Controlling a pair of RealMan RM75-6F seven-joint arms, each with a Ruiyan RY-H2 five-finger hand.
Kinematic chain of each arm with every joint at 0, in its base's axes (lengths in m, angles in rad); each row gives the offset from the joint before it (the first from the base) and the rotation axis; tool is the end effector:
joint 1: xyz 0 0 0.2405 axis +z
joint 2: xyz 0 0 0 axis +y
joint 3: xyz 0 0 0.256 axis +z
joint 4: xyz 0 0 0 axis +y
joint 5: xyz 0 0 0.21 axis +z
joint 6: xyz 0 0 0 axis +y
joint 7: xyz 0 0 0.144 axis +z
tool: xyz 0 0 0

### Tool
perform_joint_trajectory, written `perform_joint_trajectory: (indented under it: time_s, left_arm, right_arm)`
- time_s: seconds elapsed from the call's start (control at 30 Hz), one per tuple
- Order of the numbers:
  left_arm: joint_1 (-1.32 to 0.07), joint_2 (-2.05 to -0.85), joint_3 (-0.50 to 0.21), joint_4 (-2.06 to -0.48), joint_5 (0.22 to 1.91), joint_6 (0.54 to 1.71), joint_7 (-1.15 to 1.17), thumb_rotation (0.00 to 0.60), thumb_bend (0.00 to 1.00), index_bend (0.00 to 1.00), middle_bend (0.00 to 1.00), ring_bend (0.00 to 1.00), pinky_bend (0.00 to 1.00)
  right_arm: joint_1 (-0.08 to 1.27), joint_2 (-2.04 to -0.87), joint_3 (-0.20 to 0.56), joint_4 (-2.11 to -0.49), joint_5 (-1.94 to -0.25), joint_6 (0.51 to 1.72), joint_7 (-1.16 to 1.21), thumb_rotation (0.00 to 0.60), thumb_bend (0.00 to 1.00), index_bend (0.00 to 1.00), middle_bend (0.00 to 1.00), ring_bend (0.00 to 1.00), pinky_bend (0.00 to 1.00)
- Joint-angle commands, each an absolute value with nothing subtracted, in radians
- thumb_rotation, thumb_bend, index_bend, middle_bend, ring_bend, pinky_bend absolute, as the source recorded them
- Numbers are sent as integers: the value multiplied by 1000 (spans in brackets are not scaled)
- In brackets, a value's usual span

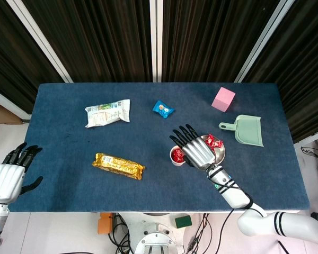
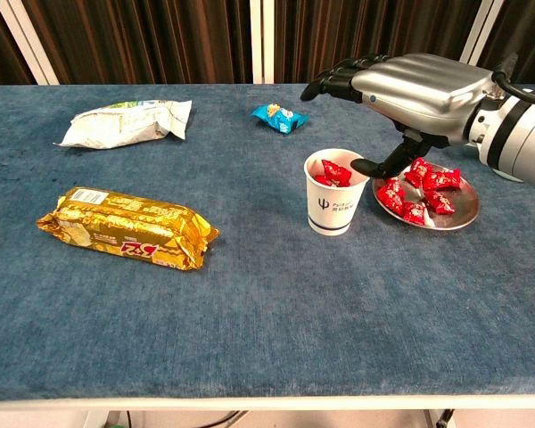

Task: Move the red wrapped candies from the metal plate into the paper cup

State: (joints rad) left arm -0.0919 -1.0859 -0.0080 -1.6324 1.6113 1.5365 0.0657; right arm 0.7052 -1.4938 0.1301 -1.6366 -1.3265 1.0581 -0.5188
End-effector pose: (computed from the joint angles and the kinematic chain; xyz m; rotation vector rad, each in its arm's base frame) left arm -0.2943 0.1732 0.1625 -1.4998 -0.7837 -0.9172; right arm -0.1168 -0.3060 -0.0020 2.0064 -0.6140 0.9919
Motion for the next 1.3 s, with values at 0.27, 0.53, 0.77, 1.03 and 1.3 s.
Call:
perform_joint_trajectory:
  time_s: [0.27,0.53,0.77,1.03,1.3]
  left_arm:
    - [-90,-1087,-7,-1635,1614,1539,73,600,183,178,155,57,198]
    - [-94,-1090,-6,-1639,1614,1531,85,600,183,178,155,57,199]
    - [-95,-1091,-8,-1640,1609,1527,86,600,183,178,154,57,199]
    - [-94,-1090,-8,-1638,1610,1531,81,600,183,178,154,57,199]
    - [-95,-1091,-6,-1638,1614,1529,84,600,183,178,155,57,199]
  right_arm:
    - [634,-1417,103,-1609,-1303,1107,-478,600,356,187,43,0,0]
    - [613,-1413,75,-1548,-1226,1051,-486,600,361,274,44,0,0]
    - [614,-1448,48,-1498,-1240,1018,-488,600,371,327,48,0,0]
    - [619,-1479,39,-1467,-1266,1005,-486,600,385,357,50,0,0]
    - [624,-1497,34,-1450,-1269,988,-504,600,386,374,50,0,0]
